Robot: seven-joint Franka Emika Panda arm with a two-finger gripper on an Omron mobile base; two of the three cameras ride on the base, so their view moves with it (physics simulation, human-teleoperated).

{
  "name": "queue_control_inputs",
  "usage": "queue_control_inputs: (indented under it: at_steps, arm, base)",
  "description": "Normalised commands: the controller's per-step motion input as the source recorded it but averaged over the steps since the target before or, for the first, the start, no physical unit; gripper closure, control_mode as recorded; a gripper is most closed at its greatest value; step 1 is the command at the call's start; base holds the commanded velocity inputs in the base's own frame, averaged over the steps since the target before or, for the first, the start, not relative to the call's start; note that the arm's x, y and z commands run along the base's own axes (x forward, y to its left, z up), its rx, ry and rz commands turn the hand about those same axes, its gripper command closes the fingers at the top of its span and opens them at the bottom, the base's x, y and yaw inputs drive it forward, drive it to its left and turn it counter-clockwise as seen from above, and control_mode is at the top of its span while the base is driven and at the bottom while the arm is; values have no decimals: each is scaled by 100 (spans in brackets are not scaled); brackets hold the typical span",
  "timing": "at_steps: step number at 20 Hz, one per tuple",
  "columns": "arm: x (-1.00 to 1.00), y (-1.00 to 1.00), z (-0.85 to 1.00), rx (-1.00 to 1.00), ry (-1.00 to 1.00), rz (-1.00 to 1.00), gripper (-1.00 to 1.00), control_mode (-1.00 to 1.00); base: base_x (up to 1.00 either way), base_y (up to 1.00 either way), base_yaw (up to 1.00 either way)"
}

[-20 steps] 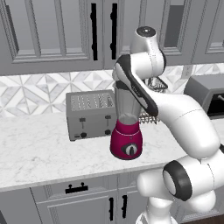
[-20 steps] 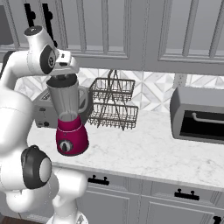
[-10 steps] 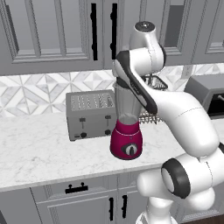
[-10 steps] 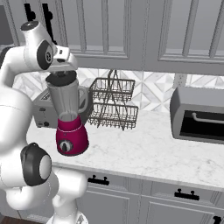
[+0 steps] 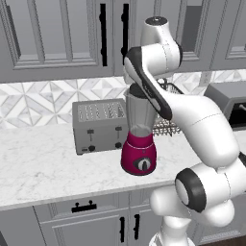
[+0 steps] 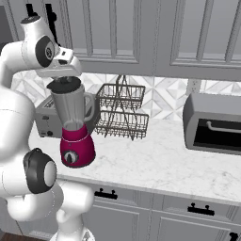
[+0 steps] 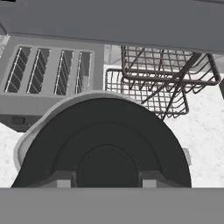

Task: Close the lid blender by securely placing the lid on top.

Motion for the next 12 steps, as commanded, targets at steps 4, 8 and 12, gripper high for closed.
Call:
queue_control_inputs:
  at_steps: [4, 8, 12]
  arm:
    - [-1, 0, 0, 0, 11, -5, 100, -100]
    - [0, 0, 0, 0, 0, -5, 100, -100]
    - [1, 0, -2, 0, 0, -3, 100, -100]
  base:
    - [0, 0, 0]
    - [0, 0, 0]
    - [0, 0, 0]
